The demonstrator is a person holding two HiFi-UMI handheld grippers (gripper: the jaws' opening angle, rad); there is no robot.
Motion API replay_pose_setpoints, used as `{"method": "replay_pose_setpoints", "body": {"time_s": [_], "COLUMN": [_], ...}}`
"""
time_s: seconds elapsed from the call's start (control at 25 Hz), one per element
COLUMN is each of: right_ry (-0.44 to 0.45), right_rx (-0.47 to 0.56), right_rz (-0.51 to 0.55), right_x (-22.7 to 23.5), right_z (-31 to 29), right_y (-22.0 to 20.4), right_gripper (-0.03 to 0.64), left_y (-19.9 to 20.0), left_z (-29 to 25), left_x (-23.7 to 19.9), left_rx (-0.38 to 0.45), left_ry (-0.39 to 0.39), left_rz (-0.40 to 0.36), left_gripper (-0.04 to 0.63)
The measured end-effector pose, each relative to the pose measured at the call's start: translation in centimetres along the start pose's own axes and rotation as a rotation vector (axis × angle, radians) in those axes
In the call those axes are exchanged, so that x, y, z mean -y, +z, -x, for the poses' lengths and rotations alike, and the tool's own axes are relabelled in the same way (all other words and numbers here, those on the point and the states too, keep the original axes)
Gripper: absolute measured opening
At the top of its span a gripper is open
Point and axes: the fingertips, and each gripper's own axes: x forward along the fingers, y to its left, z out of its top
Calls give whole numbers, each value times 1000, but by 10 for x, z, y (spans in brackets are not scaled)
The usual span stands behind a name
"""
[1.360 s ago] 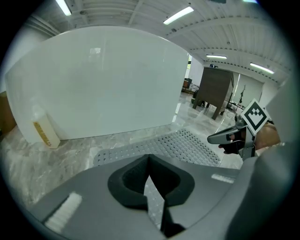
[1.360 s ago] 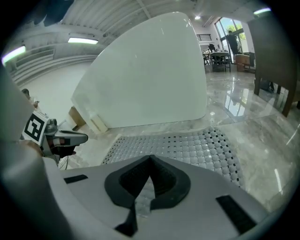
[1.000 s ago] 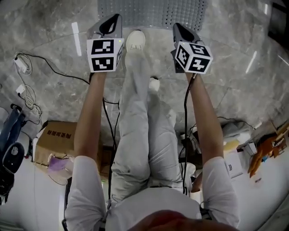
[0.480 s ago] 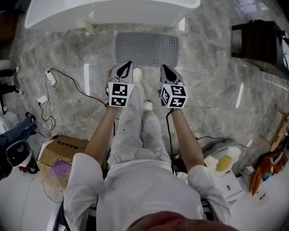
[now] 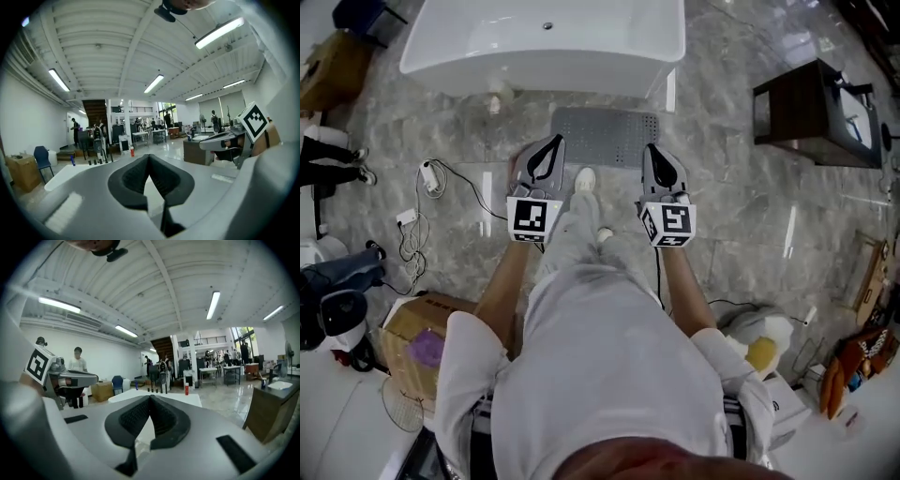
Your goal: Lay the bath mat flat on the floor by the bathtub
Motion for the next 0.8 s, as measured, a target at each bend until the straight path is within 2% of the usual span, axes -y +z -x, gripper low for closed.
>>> {"method": "replay_pose_setpoints", "body": {"time_s": [0.16, 0.28, 0.48, 0.64, 0.8], "right_ry": [-13, -26, -60, -47, -40], "right_rx": [134, 210, 246, 279, 289], "right_rz": [40, 62, 77, 73, 81], "right_x": [-7, -10, -8, -17, -25], "right_z": [44, 68, 103, 122, 128], "right_y": [63, 93, 101, 108, 106], "right_gripper": [3, 3, 0, 0, 0], "left_y": [46, 66, 77, 81, 81], "left_z": [50, 79, 107, 112, 115], "left_x": [-7, -10, 0, 11, 26], "left_rx": [96, 156, 190, 198, 185], "left_ry": [57, 93, 141, 137, 123], "left_rz": [36, 66, 102, 127, 113], "left_gripper": [-5, -5, -5, -5, -5]}}
